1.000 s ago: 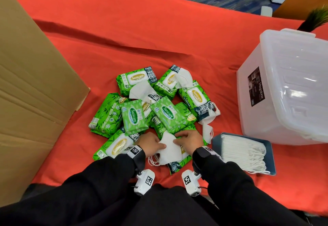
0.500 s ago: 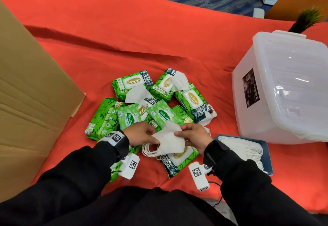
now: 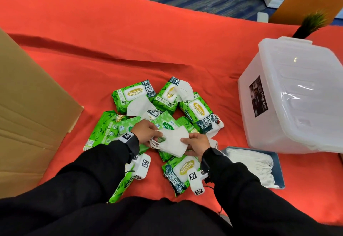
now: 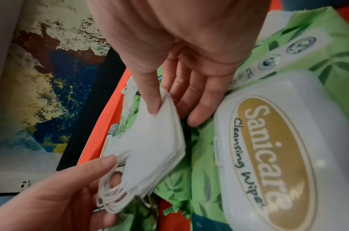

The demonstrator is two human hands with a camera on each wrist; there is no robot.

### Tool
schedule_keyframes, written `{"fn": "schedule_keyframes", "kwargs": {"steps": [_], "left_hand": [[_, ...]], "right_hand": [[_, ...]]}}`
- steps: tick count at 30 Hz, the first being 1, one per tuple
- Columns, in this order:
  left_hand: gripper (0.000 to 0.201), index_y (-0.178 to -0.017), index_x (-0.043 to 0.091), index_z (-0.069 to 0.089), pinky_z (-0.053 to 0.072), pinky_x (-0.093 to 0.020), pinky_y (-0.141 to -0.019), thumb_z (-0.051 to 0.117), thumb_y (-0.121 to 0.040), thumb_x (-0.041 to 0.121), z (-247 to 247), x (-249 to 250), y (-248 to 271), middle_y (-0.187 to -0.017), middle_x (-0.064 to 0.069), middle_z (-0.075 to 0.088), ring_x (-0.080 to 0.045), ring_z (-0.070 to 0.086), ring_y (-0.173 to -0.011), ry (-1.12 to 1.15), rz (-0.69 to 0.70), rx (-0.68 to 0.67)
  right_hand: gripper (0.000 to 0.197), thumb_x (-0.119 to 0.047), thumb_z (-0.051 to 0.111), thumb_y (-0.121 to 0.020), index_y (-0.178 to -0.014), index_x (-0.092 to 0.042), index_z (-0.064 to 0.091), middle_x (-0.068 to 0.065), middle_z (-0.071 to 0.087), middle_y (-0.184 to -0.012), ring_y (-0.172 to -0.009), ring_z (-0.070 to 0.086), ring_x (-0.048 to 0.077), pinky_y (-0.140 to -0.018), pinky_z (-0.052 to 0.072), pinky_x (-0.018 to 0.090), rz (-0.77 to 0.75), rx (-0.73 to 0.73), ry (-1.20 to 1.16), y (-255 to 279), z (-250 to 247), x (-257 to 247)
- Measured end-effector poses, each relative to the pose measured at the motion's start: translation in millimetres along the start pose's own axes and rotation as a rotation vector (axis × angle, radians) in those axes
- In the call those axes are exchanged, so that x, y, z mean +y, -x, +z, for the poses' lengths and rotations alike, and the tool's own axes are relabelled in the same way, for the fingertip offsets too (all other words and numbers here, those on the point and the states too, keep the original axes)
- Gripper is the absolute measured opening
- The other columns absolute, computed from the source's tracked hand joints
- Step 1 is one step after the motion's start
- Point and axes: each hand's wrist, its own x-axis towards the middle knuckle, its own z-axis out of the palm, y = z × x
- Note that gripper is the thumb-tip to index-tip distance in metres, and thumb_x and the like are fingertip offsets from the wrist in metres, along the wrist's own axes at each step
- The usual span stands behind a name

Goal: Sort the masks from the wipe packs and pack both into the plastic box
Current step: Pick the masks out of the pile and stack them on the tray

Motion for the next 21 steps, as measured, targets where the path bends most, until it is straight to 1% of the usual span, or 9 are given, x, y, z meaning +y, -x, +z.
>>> {"fn": "schedule_keyframes", "kwargs": {"steps": [2, 5, 7, 10, 13, 16, 19, 20, 21], "left_hand": [[0.025, -0.093, 0.014, 0.074, 0.059, -0.035, -0.056, 0.084, -0.079, 0.033, -0.5, 2.3, -1.2, -0.083, -0.004, 0.073, -0.024, 0.072, -0.071, -0.134, 0.017, 0.038], [0.042, -0.109, 0.028, 0.069, 0.052, -0.034, -0.078, 0.077, -0.077, 0.053, -0.5, 7.8, 0.7, -0.108, 0.004, 0.066, -0.022, 0.065, -0.101, -0.575, 0.154, 0.19], [0.053, -0.122, 0.031, 0.063, 0.048, -0.036, -0.088, 0.073, -0.077, 0.058, 7.3, 14.1, 3.7, -0.121, 0.003, 0.058, -0.023, 0.057, -0.113, -0.714, 0.325, 0.257], [0.064, -0.125, 0.032, 0.056, 0.041, -0.039, -0.099, 0.075, -0.072, 0.062, 29.4, 20.4, 4.7, -0.132, 0.003, 0.05, -0.024, 0.049, -0.123, -0.773, 0.568, 0.112], [0.08, -0.127, 0.033, 0.046, 0.034, -0.046, -0.11, 0.08, -0.062, 0.064, 50.1, 18.9, 4.0, -0.148, -0.004, 0.037, -0.027, 0.035, -0.135, -0.934, 0.598, -0.033], [0.079, -0.129, 0.03, 0.043, 0.031, -0.049, -0.111, 0.081, -0.064, 0.052, 60.9, 14.9, 3.1, -0.15, -0.008, 0.034, -0.031, 0.034, -0.135, -1.052, 0.574, -0.041], [0.068, -0.125, 0.028, 0.046, 0.034, -0.049, -0.107, 0.077, -0.068, 0.047, 63.5, 11.0, 4.3, -0.144, -0.009, 0.042, -0.031, 0.041, -0.128, -1.09, 0.589, 0.025], [0.067, -0.124, 0.028, 0.047, 0.035, -0.049, -0.106, 0.076, -0.068, 0.049, 64.2, 9.4, 5.2, -0.141, -0.009, 0.044, -0.032, 0.043, -0.126, -1.087, 0.591, 0.037], [0.067, -0.123, 0.028, 0.047, 0.036, -0.05, -0.105, 0.075, -0.067, 0.052, 64.4, 7.7, 5.9, -0.14, -0.01, 0.046, -0.032, 0.044, -0.124, -1.081, 0.596, 0.049]], "right_hand": [[0.021, -0.005, 0.076, -0.088, -0.101, -0.007, 0.06, 0.013, 0.073, -0.086, -0.064, 0.069, 0.023, -0.059, 0.057, 0.037, -0.006, 0.02, -0.042, -2.6, -4.0, 3.4], [0.022, -0.01, 0.077, -0.087, -0.105, -0.002, 0.067, 0.012, 0.07, -0.086, -0.066, 0.064, 0.019, -0.054, 0.053, 0.032, -0.083, 0.191, -0.062, -5.8, -18.9, 1.5], [0.028, -0.008, 0.078, -0.085, -0.11, -0.004, 0.066, 0.012, 0.067, -0.085, -0.065, 0.06, 0.018, -0.052, 0.049, 0.03, -0.116, 0.354, -0.125, -11.1, -32.5, -3.7], [0.043, -0.01, 0.082, -0.08, -0.113, -0.012, 0.054, 0.01, 0.061, -0.084, -0.058, 0.051, 0.018, -0.055, 0.045, 0.032, -0.1, 0.557, -0.245, -24.8, -49.5, -15.9], [0.057, -0.011, 0.084, -0.073, -0.114, -0.014, 0.044, 0.007, 0.057, -0.089, -0.064, 0.054, 0.016, -0.068, 0.05, 0.035, -0.091, 0.628, -0.198, -30.9, -51.1, -26.7], [0.055, -0.001, 0.08, -0.075, -0.113, -0.013, 0.042, 0.008, 0.057, -0.089, -0.067, 0.058, 0.018, -0.068, 0.055, 0.035, -0.096, 0.645, -0.118, -33.6, -51.1, -31.9], [0.045, -0.002, 0.074, -0.076, -0.113, -0.012, 0.052, 0.011, 0.064, -0.096, -0.079, 0.063, 0.027, -0.084, 0.059, 0.043, -0.08, 0.677, -0.067, -36.7, -56.5, -32.4], [0.04, -0.003, 0.07, -0.077, -0.113, -0.013, 0.055, 0.012, 0.066, -0.099, -0.083, 0.064, 0.026, -0.083, 0.058, 0.041, -0.097, 0.672, -0.072, -36.8, -59.1, -32.2], [0.036, -0.005, 0.067, -0.077, -0.11, -0.015, 0.057, 0.015, 0.068, -0.101, -0.08, 0.067, 0.024, -0.075, 0.058, 0.037, -0.106, 0.657, -0.116, -33.2, -59.3, -34.3]]}}
